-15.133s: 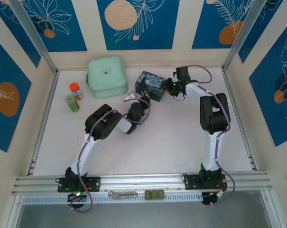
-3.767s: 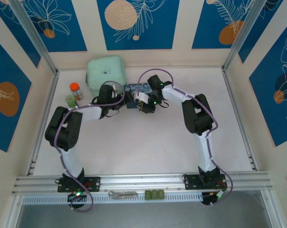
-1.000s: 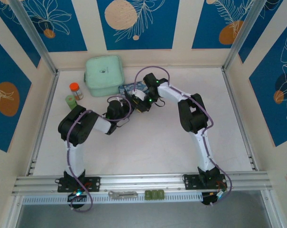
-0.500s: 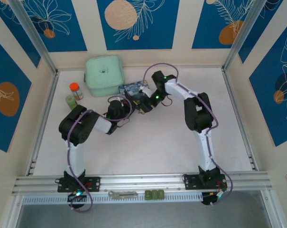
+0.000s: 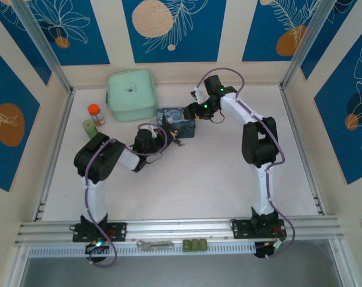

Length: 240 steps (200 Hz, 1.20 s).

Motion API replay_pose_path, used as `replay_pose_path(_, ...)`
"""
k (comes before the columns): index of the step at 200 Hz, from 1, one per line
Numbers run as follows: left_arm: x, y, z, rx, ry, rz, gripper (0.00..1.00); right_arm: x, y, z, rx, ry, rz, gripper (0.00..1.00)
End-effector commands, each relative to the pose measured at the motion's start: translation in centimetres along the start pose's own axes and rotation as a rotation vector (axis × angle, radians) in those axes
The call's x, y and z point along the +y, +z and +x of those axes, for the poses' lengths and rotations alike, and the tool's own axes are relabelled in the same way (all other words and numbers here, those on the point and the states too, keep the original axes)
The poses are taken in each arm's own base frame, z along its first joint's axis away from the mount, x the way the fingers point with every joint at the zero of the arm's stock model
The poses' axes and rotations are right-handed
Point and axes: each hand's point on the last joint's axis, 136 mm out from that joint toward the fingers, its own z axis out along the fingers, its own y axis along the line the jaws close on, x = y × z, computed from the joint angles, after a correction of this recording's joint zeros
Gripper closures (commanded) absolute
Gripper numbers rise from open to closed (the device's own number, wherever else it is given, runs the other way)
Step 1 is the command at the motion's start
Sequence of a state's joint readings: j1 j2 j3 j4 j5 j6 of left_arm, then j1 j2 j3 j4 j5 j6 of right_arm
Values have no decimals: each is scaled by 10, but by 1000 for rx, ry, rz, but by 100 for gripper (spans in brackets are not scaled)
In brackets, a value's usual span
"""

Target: Unlock the padlock with the key

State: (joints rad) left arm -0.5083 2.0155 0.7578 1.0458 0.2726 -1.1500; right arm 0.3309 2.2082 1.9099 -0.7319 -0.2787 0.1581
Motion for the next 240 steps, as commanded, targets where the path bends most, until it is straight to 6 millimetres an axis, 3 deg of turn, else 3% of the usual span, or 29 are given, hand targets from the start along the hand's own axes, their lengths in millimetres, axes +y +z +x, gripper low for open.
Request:
replay_pose_path(1, 8, -1, 8, 28, 1, 3, 100, -12, 23, -16, -41, 116, 91, 34)
replay_pose_path(49, 8, -1, -1, -17, -16, 4, 100, -40, 47, 3, 13, 194, 216, 44)
replay_pose_path(99, 30, -5, -1, -40, -74, -41, 100, -66, 39, 18, 33, 190, 413, 40)
replay_pose_path(128, 36, -10, -8, -84, -79, -62, 100, -67, 34, 16, 28, 159, 464, 38)
replay_pose_path(177, 37, -23, -34, -180, -76, -67, 100, -73, 44, 26, 105, 128, 531, 38)
replay_pose_path(240, 38, -29, -41, -190, -80, -49, 100, -82, 40, 25, 114, 116, 567, 39)
